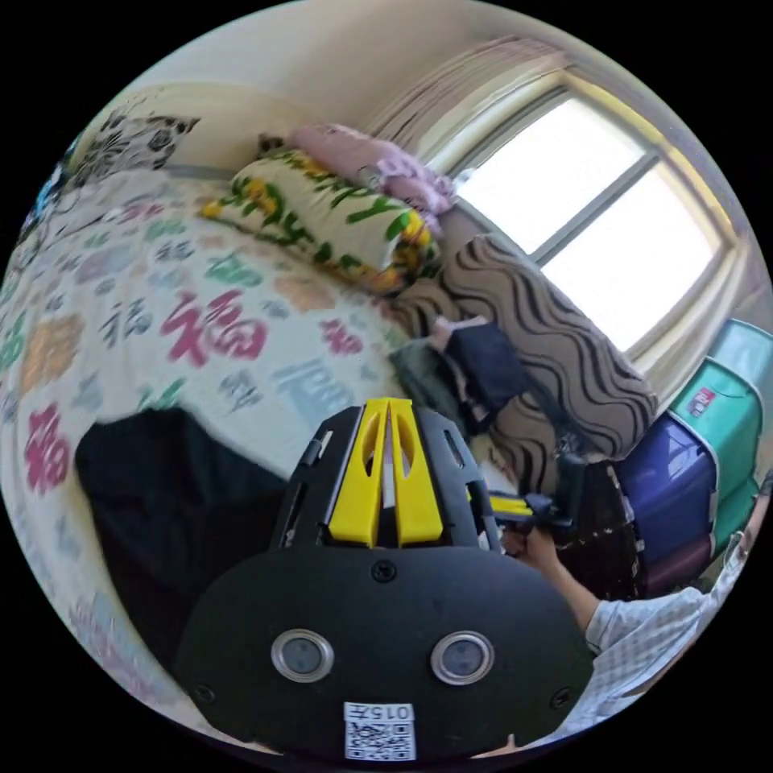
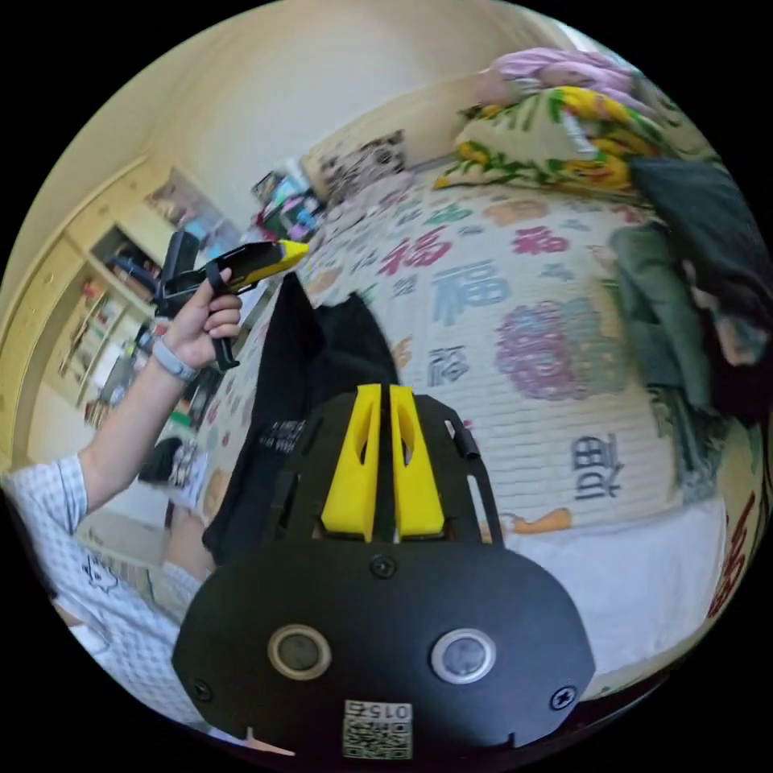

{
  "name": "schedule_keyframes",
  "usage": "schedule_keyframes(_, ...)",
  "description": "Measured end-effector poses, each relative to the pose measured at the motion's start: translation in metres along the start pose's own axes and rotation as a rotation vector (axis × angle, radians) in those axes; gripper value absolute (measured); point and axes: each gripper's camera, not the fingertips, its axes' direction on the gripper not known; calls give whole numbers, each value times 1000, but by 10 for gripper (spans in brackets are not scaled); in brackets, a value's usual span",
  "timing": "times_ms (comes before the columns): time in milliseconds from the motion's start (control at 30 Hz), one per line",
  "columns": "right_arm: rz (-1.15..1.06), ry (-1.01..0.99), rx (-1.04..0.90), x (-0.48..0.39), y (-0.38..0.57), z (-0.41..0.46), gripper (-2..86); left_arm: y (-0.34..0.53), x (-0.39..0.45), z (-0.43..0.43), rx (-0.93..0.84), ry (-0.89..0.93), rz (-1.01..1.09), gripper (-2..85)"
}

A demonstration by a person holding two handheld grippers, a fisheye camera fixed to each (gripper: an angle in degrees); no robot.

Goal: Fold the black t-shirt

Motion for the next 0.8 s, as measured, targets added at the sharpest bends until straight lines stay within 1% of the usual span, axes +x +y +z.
schedule_keyframes(67,151,72,72,38,-1,-19,10,-25,19,45,-22,89,-6,0)
schedule_keyframes(100,193,83,77,48,0,-21,10,-31,33,67,-49,106,0,6)
schedule_keyframes(167,314,113,49,80,9,-19,11,-24,54,84,-98,94,38,18)
schedule_keyframes(233,344,120,21,90,17,-18,21,-2,67,94,-216,60,97,34)
schedule_keyframes(300,264,105,19,84,24,-18,38,48,77,99,-418,-75,182,58)
schedule_keyframes(333,171,90,10,73,27,-16,50,63,79,100,-464,-119,201,63)
schedule_keyframes(367,50,70,-16,56,28,-10,58,95,85,100,-539,-200,250,74)
schedule_keyframes(400,-15,66,-37,45,28,-6,62,125,91,100,-589,-289,285,83)
schedule_keyframes(467,-267,85,-157,-3,30,20,90,163,99,103,-627,-382,323,89)
schedule_keyframes(567,-500,151,-313,-55,37,64,102,201,110,118,-664,-490,365,78)
schedule_keyframes(600,-521,165,-345,-61,38,74,97,208,112,120,-648,-511,368,53)
schedule_keyframes(633,-542,197,-420,-68,39,95,86,210,112,119,-644,-513,360,41)
schedule_keyframes(667,-534,266,-502,-69,39,115,50,211,111,113,-642,-494,328,27)
schedule_keyframes(733,-527,343,-509,-71,38,125,16,212,109,86,-584,-416,248,15)
schedule_keyframes(800,-481,314,-495,-70,29,119,3,218,114,12,-406,-435,208,7)
